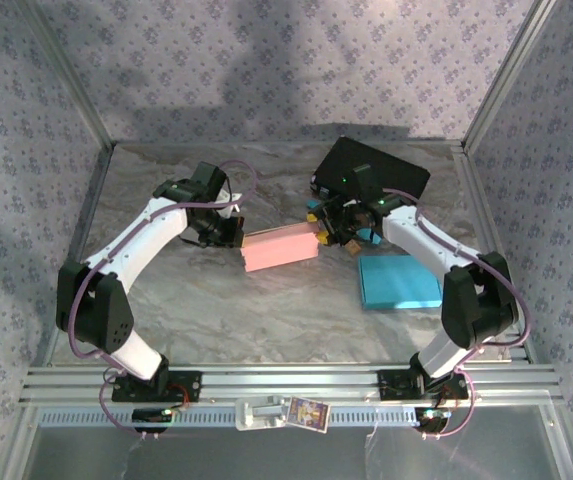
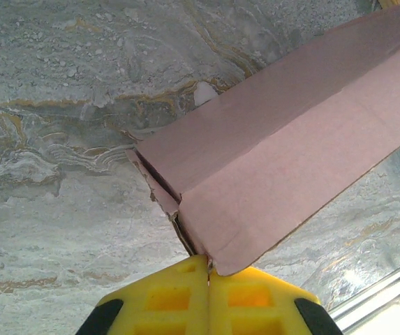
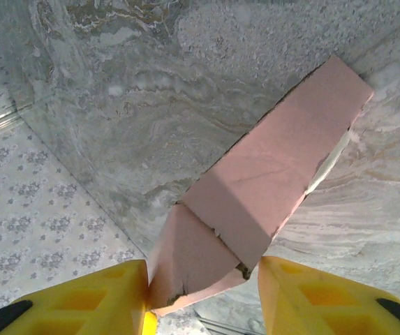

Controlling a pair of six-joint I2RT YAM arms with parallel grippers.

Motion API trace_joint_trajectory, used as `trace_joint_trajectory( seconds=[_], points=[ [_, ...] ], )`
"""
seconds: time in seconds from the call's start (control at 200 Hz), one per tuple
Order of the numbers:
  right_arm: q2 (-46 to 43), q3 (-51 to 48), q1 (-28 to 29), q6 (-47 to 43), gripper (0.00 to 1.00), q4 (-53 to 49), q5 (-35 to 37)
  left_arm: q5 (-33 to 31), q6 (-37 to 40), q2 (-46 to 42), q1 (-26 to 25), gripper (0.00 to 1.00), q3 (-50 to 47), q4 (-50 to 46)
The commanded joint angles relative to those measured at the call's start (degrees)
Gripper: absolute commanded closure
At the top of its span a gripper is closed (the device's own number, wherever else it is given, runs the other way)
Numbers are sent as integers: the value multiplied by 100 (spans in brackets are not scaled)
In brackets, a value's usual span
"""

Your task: Fold the paper box

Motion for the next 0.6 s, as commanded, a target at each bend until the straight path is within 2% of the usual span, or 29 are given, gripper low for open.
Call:
trace_joint_trajectory(
  seconds=[0.0, 0.05, 0.205, 0.39, 0.5, 0.595],
  points=[
    [118, -41, -34, -116, 61, -48, 19, -125, 18, 53, -41, 95, 208, -192],
    [145, -180, -30, -127, 63, -42, 24, -122, -22, -17, -37, 93, 202, -171],
    [214, -270, -12, -149, 66, -76, 57, 71, -407, -274, 38, 75, 207, -88],
    [227, -318, -5, -218, 68, -190, 77, 522, -1514, -819, 437, 57, -231, 512],
    [228, -349, -6, -233, 69, -211, 75, 899, -2191, -904, 667, 55, -593, 1064],
    [246, -353, -10, -233, 69, -220, 64, 983, -2429, -776, 695, 55, -684, 1167]
  ],
)
